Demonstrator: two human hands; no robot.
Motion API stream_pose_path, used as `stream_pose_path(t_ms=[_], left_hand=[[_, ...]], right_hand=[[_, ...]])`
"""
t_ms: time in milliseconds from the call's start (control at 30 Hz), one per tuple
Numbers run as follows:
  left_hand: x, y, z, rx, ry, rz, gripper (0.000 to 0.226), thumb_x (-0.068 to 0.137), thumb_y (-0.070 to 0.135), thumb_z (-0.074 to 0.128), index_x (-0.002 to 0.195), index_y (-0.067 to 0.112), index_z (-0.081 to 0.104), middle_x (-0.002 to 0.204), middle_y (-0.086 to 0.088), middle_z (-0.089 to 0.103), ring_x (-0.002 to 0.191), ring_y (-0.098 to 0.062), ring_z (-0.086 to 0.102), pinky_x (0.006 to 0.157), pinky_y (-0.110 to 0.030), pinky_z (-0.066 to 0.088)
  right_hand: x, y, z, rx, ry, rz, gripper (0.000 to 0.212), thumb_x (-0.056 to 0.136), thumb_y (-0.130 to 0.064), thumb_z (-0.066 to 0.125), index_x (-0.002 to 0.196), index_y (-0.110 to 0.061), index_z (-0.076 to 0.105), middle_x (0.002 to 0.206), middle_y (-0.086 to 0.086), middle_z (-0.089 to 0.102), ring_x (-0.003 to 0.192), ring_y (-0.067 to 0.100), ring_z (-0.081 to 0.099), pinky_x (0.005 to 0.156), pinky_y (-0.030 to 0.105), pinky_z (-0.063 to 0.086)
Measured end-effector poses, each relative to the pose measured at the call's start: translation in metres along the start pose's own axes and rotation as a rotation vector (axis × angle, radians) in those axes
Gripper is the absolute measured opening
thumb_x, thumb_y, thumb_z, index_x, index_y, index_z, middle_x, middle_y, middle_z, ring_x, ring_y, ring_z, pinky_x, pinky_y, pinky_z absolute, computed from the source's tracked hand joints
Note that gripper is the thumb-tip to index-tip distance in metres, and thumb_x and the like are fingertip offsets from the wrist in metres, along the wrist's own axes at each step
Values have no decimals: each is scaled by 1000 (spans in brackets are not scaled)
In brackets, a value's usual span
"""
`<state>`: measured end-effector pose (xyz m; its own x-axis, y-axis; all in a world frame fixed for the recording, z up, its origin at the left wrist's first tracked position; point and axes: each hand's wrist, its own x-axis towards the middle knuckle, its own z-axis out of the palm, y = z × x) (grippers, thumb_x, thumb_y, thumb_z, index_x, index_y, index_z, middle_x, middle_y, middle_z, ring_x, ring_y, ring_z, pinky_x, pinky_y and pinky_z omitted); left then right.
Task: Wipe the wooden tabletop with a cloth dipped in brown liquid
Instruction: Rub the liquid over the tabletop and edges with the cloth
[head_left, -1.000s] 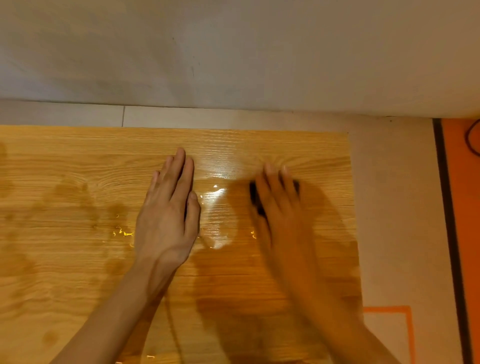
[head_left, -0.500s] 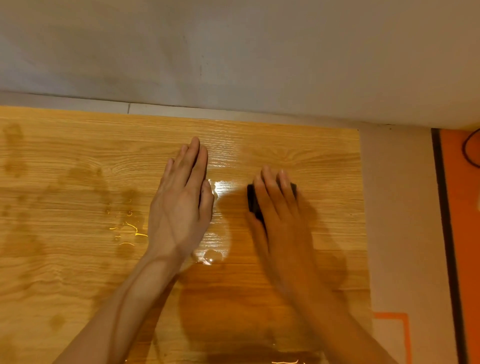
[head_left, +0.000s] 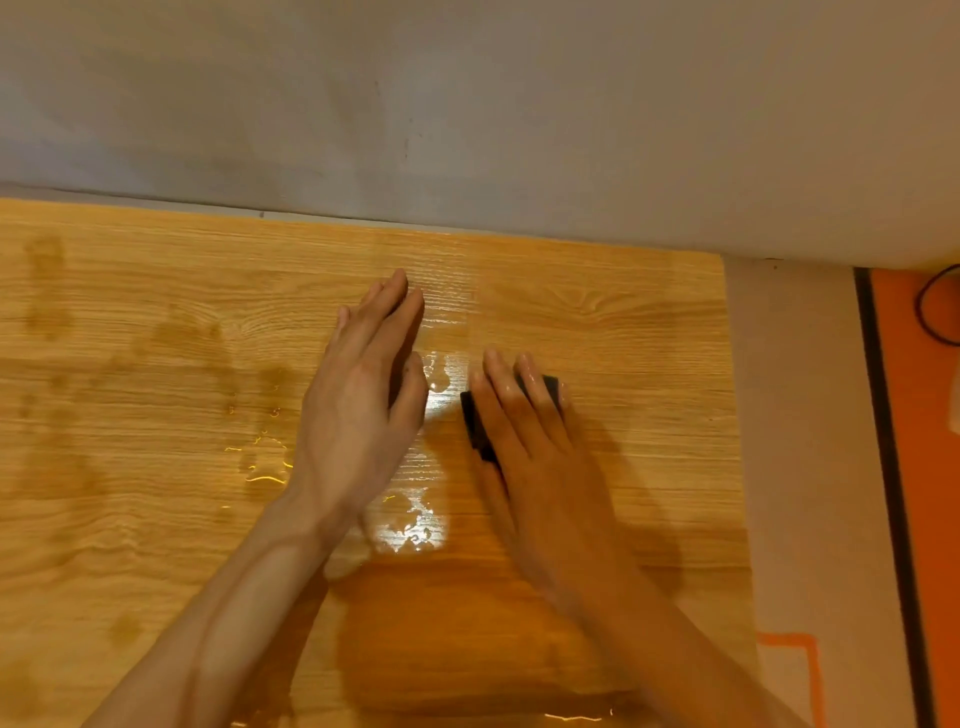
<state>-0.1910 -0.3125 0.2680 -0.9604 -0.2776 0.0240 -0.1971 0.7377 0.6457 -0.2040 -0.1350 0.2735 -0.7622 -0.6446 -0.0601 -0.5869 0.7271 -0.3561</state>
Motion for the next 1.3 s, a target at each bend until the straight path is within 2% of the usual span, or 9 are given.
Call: stream_pose_path(t_ms=[100, 300, 500, 600, 700, 900, 1033, 1133, 1300], left_hand=[[-17, -9, -16, 56, 12, -9, 53, 100, 17, 43, 153, 10, 41, 163, -2, 32, 155, -13, 20, 127, -27, 1], [-54, -30, -26, 113, 27, -71, 56, 104, 28, 41, 157, 11, 33, 166, 2, 26, 156, -11, 15, 127, -27, 2], [-57, -34, -19, 189, 38, -40, 57, 104, 26, 41, 157, 8, 31, 167, -2, 24, 156, -14, 15, 128, -30, 6], [-55, -35, -17, 215, 32, -52, 57, 104, 26, 38, 158, 9, 29, 167, -1, 21, 157, -13, 12, 128, -29, 4], [-56, -34, -17, 236, 30, -37, 57, 105, 27, 38, 158, 10, 29, 168, -2, 20, 157, -16, 12, 128, -32, 5], [-56, -34, -20, 218, 42, -16, 56, 103, 30, 41, 156, 12, 35, 167, -4, 23, 156, -17, 14, 127, -29, 4], [-59, -34, -19, 243, 40, -19, 57, 103, 30, 41, 156, 12, 34, 167, -3, 22, 156, -17, 12, 127, -29, 2], [-58, -34, -19, 245, 36, -14, 56, 104, 31, 39, 157, 12, 33, 168, -4, 20, 157, -18, 12, 128, -33, 4], [-57, -35, -19, 252, 49, 17, 56, 104, 31, 38, 156, 10, 35, 167, -9, 24, 156, -23, 16, 128, -31, 3]], right_hand=[[23, 10, -5, -5, -19, -50, 58, 102, -29, 36, 155, -16, 17, 163, 1, 10, 151, 19, 1, 123, 44, 10], [148, 18, -18, 31, 47, 118, 53, 106, -35, 26, 155, -15, 17, 163, 2, 12, 151, 18, 2, 123, 37, 1], [47, -15, 1, 69, 53, 98, 56, 104, -41, 21, 154, -17, 20, 162, 2, 12, 151, 22, 3, 123, 46, 9], [-7, -31, 18, 40, 79, 67, 52, 103, -31, 29, 152, -14, 24, 161, 5, 17, 150, 26, 8, 119, 49, 14], [25, -26, 18, 13, 122, 102, 63, 96, -9, 52, 152, -14, 24, 160, 7, 19, 149, 30, 12, 120, 52, 17], [82, 13, -8, -38, 78, 129, 46, 104, -17, 36, 151, -17, 31, 161, 5, 20, 150, 29, 9, 122, 45, 6], [13, 64, -28, -5, 229, 430, 48, 103, -14, 36, 150, -9, 31, 160, 11, 21, 149, 31, 12, 121, 50, 13], [14, 43, -14, 48, 351, 586, 51, 105, -22, 31, 153, -7, 23, 161, 11, 15, 150, 29, 8, 122, 47, 9], [18, -56, 38, -47, 286, 269, 53, 102, -35, 34, 148, -7, 36, 156, 11, 31, 146, 29, 24, 118, 49, 24]])
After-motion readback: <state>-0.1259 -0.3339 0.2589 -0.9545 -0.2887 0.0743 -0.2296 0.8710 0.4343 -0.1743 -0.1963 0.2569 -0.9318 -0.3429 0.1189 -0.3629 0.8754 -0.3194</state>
